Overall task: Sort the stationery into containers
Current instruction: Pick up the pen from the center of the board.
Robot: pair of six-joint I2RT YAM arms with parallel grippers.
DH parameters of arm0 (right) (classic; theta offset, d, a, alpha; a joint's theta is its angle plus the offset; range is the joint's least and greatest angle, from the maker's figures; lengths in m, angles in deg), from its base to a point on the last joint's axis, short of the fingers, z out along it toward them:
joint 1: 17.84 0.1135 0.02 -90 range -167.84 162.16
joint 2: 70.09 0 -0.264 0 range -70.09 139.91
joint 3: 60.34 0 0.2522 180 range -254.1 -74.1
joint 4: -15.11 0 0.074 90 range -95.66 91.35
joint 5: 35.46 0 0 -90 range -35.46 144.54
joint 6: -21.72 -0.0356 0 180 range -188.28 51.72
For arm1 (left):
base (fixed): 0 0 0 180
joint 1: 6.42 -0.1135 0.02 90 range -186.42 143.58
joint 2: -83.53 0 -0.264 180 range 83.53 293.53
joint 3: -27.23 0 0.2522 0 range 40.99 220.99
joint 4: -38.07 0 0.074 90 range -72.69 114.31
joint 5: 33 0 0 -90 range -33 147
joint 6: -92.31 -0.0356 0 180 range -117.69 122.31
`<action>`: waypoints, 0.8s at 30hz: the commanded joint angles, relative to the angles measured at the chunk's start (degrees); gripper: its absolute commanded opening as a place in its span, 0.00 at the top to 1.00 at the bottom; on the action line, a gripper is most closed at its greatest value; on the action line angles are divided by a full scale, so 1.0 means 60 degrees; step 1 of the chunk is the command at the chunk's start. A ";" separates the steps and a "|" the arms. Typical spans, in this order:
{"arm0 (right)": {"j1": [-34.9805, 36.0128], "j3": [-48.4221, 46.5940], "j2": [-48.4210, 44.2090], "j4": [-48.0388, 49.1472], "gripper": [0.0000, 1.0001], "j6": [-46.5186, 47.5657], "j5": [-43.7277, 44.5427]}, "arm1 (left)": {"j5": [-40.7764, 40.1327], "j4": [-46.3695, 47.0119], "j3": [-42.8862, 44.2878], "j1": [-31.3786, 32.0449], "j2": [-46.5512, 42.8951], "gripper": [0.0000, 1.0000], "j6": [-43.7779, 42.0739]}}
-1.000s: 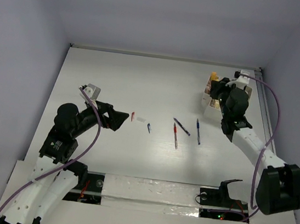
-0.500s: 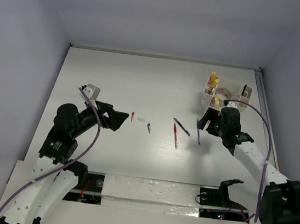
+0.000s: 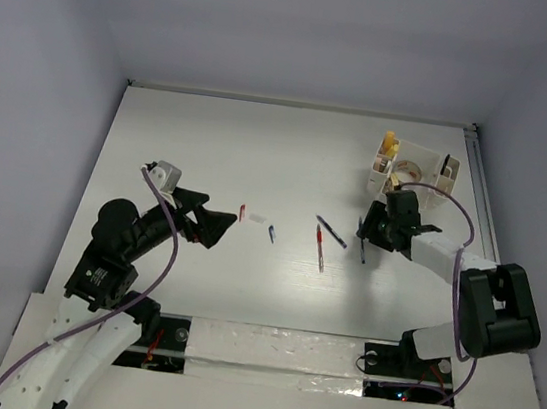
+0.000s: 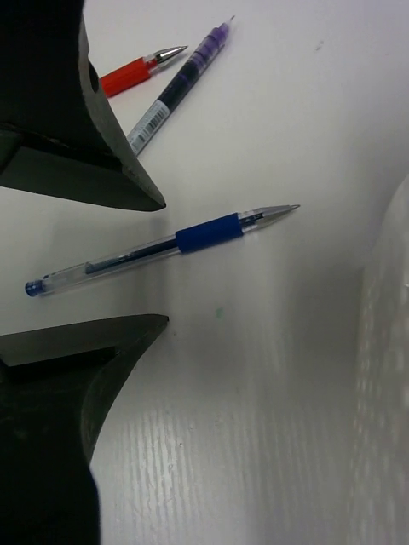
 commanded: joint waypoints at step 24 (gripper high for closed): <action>0.1676 -0.1862 0.2333 -0.3436 0.79 -0.1686 0.2834 | -0.1378 -0.0048 0.0096 0.1726 -0.1359 0.01 0.0058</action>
